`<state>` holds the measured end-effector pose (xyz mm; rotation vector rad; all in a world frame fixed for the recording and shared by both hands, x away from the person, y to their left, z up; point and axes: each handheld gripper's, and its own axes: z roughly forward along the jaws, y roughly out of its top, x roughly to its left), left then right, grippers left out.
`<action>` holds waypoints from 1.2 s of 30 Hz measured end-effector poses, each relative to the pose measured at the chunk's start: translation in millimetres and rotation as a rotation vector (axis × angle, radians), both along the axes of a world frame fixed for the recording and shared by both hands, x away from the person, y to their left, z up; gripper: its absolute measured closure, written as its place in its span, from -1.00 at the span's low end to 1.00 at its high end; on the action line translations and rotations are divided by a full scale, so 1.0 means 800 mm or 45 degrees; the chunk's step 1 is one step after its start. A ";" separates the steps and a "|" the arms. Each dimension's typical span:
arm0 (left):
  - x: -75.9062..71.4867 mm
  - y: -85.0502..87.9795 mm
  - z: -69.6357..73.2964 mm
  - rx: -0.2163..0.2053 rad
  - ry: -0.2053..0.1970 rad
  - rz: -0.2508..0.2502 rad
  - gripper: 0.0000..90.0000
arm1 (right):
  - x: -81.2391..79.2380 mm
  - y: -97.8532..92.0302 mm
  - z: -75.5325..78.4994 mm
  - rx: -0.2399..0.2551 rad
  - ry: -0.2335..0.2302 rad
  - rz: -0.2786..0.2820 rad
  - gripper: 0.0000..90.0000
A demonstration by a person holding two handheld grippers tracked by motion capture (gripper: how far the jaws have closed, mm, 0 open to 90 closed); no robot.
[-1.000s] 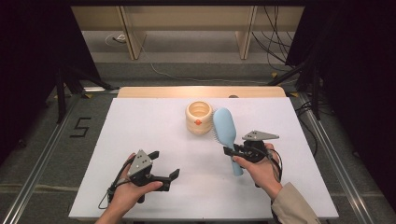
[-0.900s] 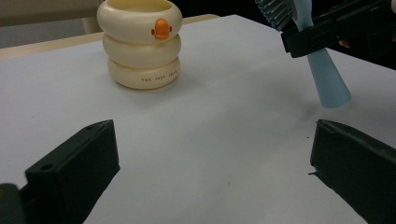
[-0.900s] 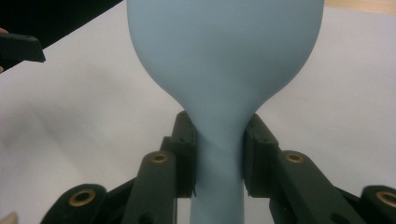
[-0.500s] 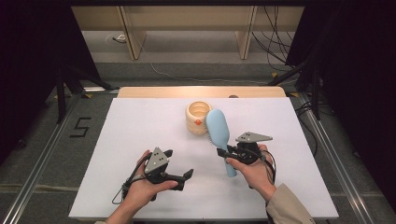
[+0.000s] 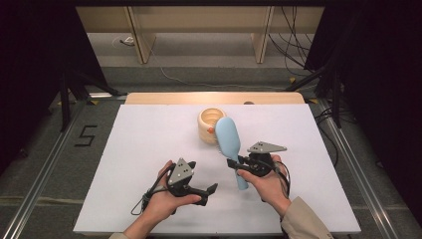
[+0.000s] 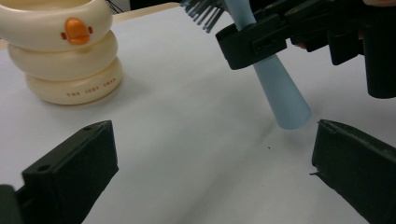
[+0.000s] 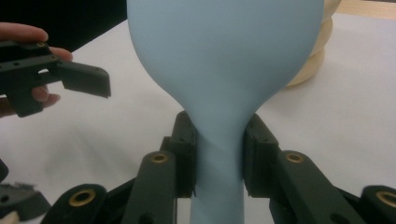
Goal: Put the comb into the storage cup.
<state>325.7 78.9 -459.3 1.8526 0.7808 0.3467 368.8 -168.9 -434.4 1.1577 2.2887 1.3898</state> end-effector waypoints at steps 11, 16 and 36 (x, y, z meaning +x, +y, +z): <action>0.002 -0.018 -0.002 -0.007 0.028 -0.044 -0.99 | -0.002 0.009 -0.002 0.008 0.000 0.017 0.56; 0.005 -0.024 -0.006 -0.011 0.043 -0.049 -0.98 | -0.003 0.010 -0.001 0.024 -0.006 0.017 0.56; 0.006 -0.039 -0.012 -0.020 0.063 -0.051 -0.90 | -0.005 0.016 0.000 0.055 -0.026 0.002 0.56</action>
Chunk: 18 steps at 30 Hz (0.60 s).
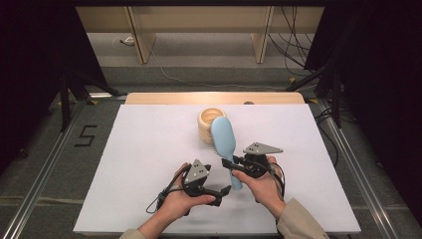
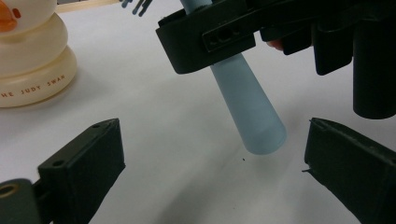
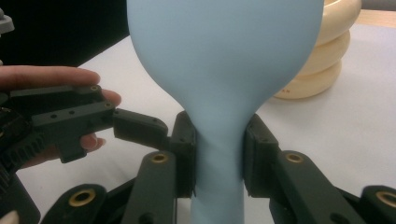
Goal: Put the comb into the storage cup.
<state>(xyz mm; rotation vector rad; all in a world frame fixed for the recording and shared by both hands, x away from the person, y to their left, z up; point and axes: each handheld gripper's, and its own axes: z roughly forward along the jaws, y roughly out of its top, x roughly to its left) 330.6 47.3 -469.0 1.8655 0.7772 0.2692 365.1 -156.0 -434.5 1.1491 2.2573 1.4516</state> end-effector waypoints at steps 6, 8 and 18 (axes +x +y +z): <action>0.001 -0.001 -0.001 -0.011 0.002 0.005 -0.87 | 0.000 0.003 -0.002 0.008 0.002 0.004 0.56; 0.002 -0.002 -0.002 -0.013 0.003 0.004 -0.86 | 0.000 0.004 -0.002 0.008 0.002 0.006 0.56; 0.006 -0.011 -0.007 -0.035 0.023 0.011 -0.77 | -0.001 0.009 -0.004 0.013 0.002 0.011 0.56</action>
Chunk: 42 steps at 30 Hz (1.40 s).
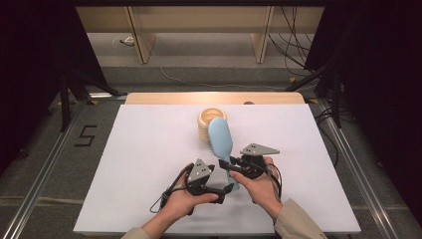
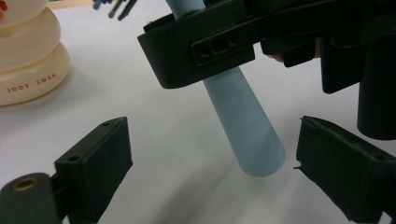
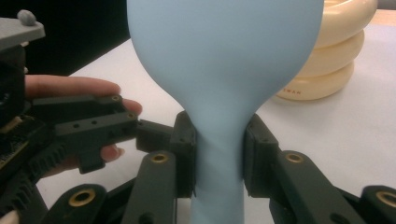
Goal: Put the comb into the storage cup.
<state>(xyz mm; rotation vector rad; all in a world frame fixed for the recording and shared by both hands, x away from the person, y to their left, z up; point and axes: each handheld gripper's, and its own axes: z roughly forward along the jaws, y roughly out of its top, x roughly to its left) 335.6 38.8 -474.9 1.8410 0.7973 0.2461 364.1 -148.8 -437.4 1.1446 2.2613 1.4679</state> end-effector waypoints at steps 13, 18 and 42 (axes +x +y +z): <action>0.005 -0.008 -0.006 -0.019 0.021 -0.004 -0.65 | 0.000 0.004 -0.002 -0.001 0.001 0.011 0.56; 0.006 -0.010 -0.008 -0.023 0.020 -0.008 -0.59 | 0.000 0.006 -0.003 0.001 0.000 0.015 0.56; 0.005 -0.015 -0.014 -0.076 0.016 -0.026 0.04 | -0.001 0.008 -0.006 0.007 -0.006 0.007 0.56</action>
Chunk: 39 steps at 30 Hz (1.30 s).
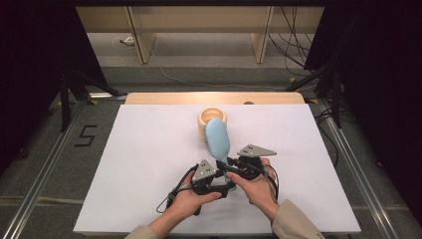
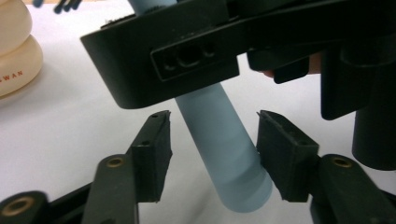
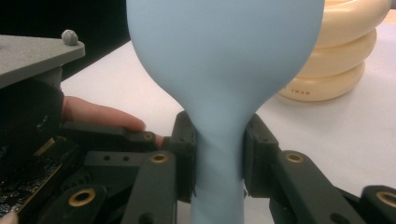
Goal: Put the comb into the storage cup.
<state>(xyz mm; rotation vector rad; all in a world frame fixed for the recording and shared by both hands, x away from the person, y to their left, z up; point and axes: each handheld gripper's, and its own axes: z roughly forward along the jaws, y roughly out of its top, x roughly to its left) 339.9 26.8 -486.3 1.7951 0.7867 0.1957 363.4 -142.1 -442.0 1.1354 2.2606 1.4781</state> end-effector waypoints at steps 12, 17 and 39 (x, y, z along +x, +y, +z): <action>0.001 0.005 -0.005 -0.072 0.069 0.038 0.35 | -0.001 0.002 -0.002 -0.008 -0.010 0.008 0.56; 0.003 0.010 -0.009 -0.127 0.122 0.075 0.45 | -0.001 0.003 -0.001 -0.019 -0.013 0.014 0.55; 0.002 0.010 -0.006 -0.259 0.204 0.016 0.47 | 0.000 0.002 0.004 -0.023 -0.031 0.010 0.41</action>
